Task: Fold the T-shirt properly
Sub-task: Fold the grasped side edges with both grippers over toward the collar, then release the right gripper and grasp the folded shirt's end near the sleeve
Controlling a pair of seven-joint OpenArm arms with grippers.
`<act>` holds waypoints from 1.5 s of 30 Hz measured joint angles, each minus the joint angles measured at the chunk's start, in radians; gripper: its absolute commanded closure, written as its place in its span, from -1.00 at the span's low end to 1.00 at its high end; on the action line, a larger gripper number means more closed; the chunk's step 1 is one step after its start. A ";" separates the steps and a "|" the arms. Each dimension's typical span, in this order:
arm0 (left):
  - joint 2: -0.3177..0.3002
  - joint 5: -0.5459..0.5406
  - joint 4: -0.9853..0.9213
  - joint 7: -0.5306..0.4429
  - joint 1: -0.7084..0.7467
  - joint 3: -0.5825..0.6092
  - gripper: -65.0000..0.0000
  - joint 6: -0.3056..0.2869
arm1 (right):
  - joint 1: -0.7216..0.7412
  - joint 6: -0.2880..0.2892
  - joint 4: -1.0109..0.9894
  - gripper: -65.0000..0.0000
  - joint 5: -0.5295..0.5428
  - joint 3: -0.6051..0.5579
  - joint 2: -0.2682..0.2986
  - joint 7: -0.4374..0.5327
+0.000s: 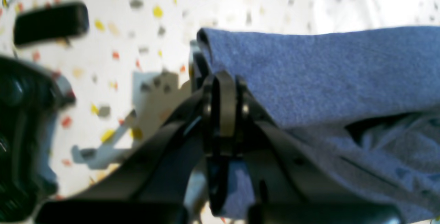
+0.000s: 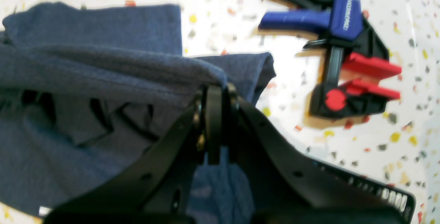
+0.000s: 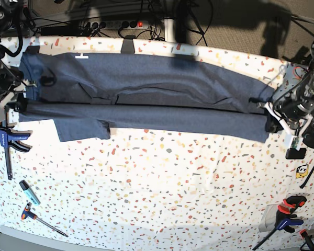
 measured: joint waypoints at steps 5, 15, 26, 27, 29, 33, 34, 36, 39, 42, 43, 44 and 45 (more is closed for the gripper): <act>0.034 0.001 0.000 0.000 0.040 -0.001 1.00 -0.021 | -0.014 0.011 0.000 1.00 -0.005 0.016 -0.033 0.001; 0.037 0.082 0.000 0.030 0.059 -0.001 1.00 -0.018 | -0.014 0.011 0.000 0.80 -0.077 0.019 -0.061 -0.060; 0.036 0.116 0.000 0.034 0.055 -0.001 -0.10 -0.019 | 0.088 0.011 0.000 0.02 0.077 0.020 -0.034 -0.146; 0.036 0.116 0.000 0.037 0.055 -0.001 -0.10 -0.018 | 0.111 0.011 0.000 0.02 0.091 0.019 -0.034 -0.168; 0.036 0.116 0.006 0.039 0.055 -0.001 -0.10 0.014 | 0.155 0.012 0.000 0.02 0.125 0.019 -0.034 -0.190; 0.036 0.154 0.051 0.037 0.055 -0.001 -0.10 0.079 | 0.243 0.014 -0.010 0.02 0.152 -0.029 -0.029 -0.189; 0.036 0.165 0.066 0.034 0.055 -0.001 -0.10 0.085 | 0.266 0.014 -0.022 0.02 0.140 -0.056 -0.028 -0.192; 0.036 0.165 0.088 0.035 0.055 -0.006 -0.10 0.090 | 0.312 0.014 -0.070 0.02 0.104 -0.122 -0.028 -0.198; 0.036 0.165 0.108 0.034 0.055 -0.006 -0.10 0.107 | 0.380 0.010 -0.181 0.02 0.053 -0.221 -0.031 -0.206; 0.048 0.168 0.109 0.030 0.053 -0.010 -0.10 0.108 | 0.465 0.011 -0.298 0.02 -0.008 -0.301 -0.024 -0.207; 0.052 0.167 0.109 0.026 0.053 -0.010 -0.10 0.107 | 0.496 0.010 -0.338 0.02 -0.024 -0.319 -0.022 -0.206; 0.053 0.165 0.109 0.025 0.053 -0.010 -0.10 0.107 | 0.527 0.009 -0.377 0.02 -0.034 -0.333 -0.022 -0.202; 0.056 0.165 0.109 0.023 0.053 -0.010 -0.10 0.108 | 0.554 0.006 -0.417 0.02 -0.031 -0.348 -0.021 -0.198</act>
